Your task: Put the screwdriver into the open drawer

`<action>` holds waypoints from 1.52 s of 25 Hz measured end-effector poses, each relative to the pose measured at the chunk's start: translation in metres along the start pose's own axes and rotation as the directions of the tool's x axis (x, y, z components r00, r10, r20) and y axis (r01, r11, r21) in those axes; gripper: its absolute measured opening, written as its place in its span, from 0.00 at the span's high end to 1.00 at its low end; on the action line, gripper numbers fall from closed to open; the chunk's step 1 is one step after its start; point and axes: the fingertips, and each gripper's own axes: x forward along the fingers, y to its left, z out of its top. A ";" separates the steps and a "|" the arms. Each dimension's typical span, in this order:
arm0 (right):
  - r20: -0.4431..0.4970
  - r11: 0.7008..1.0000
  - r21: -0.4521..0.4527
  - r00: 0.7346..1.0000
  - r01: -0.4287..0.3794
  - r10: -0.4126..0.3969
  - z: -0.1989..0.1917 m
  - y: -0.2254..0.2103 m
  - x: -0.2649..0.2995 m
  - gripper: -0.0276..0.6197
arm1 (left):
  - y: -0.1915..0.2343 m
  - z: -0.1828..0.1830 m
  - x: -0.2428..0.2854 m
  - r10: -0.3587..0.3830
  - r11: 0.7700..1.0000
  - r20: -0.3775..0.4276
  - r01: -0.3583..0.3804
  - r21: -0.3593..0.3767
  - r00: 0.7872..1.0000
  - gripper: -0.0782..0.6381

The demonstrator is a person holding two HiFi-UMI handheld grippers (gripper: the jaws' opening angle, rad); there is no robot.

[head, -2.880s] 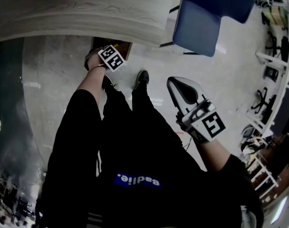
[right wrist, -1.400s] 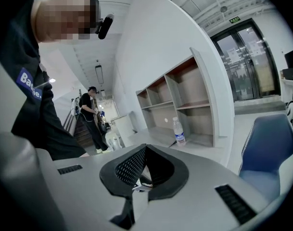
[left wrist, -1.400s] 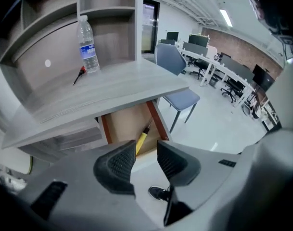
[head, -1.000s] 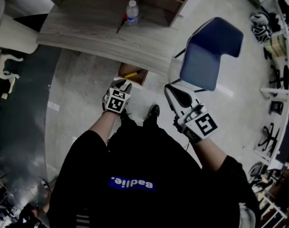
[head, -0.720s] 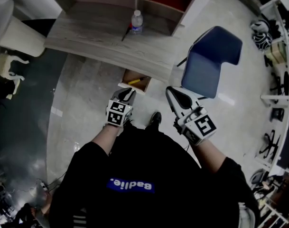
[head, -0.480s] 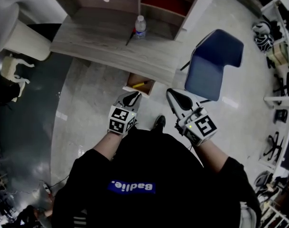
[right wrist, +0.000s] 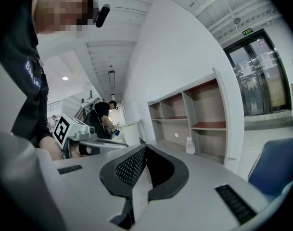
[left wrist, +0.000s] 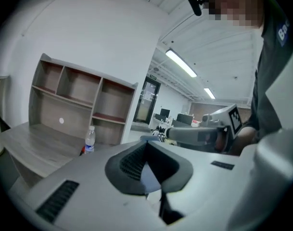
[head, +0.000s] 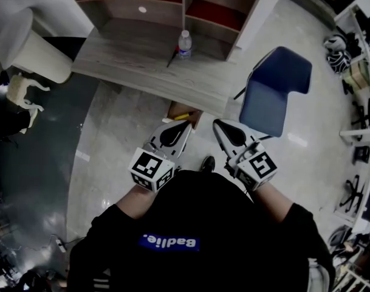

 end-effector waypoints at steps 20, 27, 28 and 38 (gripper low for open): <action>0.041 0.996 -0.010 0.996 -0.084 0.085 0.009 0.031 0.005 0.91 | -0.034 0.031 -0.017 -0.071 0.997 0.082 0.072 -0.011 0.994 0.89; 0.044 0.996 -0.017 0.995 -0.090 0.090 0.012 0.031 0.003 0.91 | -0.037 0.034 -0.013 -0.075 0.997 0.087 0.076 -0.003 0.993 0.89; 0.043 0.996 -0.017 0.995 -0.090 0.090 0.013 0.031 0.002 0.91 | -0.037 0.035 -0.013 -0.075 0.997 0.087 0.075 -0.004 0.993 0.89; 0.046 0.996 -0.018 0.995 -0.087 0.088 0.012 0.030 0.003 0.91 | -0.033 0.029 -0.009 -0.073 0.997 0.085 0.075 -0.026 0.994 0.89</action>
